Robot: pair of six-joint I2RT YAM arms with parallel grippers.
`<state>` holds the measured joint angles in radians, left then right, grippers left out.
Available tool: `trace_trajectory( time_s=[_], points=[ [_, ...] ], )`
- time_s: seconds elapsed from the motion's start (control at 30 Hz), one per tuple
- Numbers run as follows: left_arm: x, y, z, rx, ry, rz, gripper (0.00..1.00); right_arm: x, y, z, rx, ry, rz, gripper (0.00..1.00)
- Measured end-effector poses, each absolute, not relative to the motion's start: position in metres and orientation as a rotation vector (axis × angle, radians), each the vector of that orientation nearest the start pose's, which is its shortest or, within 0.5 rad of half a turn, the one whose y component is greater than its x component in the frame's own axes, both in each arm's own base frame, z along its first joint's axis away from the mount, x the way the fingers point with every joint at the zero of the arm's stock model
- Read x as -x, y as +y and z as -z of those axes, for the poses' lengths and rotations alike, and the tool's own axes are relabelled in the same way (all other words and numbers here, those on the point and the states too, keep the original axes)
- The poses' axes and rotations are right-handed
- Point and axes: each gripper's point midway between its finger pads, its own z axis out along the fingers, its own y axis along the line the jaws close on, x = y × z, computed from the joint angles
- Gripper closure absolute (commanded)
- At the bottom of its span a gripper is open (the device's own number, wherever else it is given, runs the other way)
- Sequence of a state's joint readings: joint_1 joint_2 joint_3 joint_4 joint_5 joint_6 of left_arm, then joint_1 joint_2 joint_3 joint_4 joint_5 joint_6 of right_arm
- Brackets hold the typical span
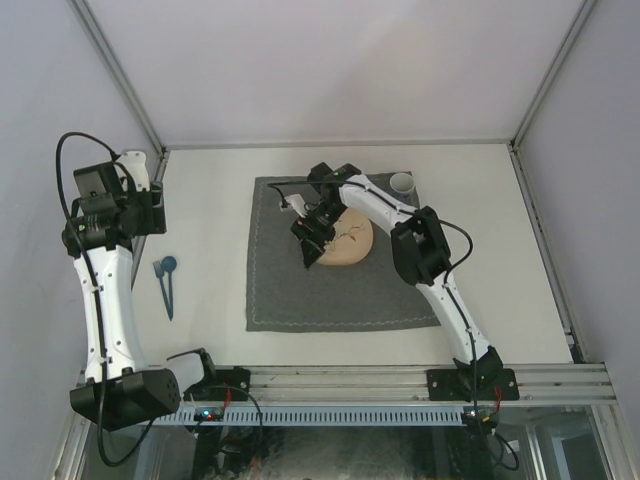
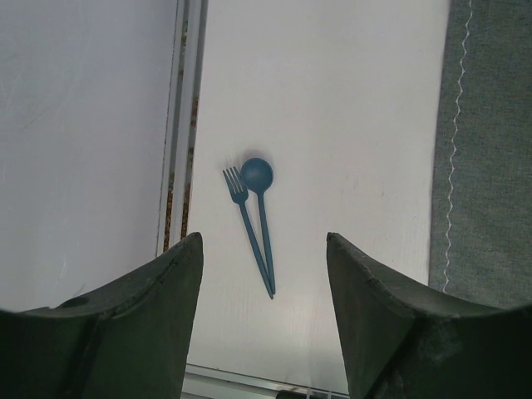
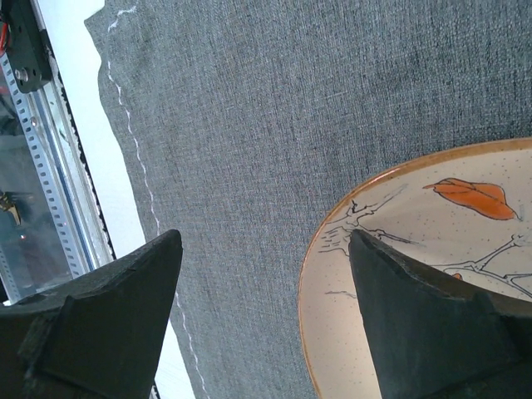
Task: Set the dinner table for one person
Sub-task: Adjust the plate on the napkin.
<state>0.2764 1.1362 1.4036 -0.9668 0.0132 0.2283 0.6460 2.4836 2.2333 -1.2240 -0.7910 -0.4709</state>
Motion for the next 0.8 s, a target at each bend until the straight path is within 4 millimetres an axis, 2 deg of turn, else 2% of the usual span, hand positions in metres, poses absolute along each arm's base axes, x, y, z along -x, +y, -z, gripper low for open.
trace_trajectory(
  time_s=[0.17, 0.37, 0.57, 0.7, 0.8],
  points=[
    [-0.281, 0.087, -0.284, 0.048, 2.281, -0.250, 0.35, -0.308, 0.371, -0.062, 1.575, 2.394, -1.199, 0.18],
    [-0.282, 0.084, -0.284, 0.048, 2.278, -0.227, 0.35, -0.323, 0.356, -0.068, 1.530, 2.408, -1.178, 0.18],
    [-0.287, 0.080, -0.281, 0.048, 2.281, -0.191, 0.35, -0.348, 0.315, -0.085, 1.424, 2.460, -1.124, 0.18],
    [-0.288, 0.082, -0.272, 0.074, 2.308, -0.192, 0.35, -0.367, 0.282, -0.113, 1.353, 2.453, -1.052, 0.19],
    [-0.278, 0.091, -0.252, 0.119, 2.362, -0.225, 0.35, -0.384, 0.259, -0.137, 1.300, 2.426, -0.984, 0.19]
  ],
)
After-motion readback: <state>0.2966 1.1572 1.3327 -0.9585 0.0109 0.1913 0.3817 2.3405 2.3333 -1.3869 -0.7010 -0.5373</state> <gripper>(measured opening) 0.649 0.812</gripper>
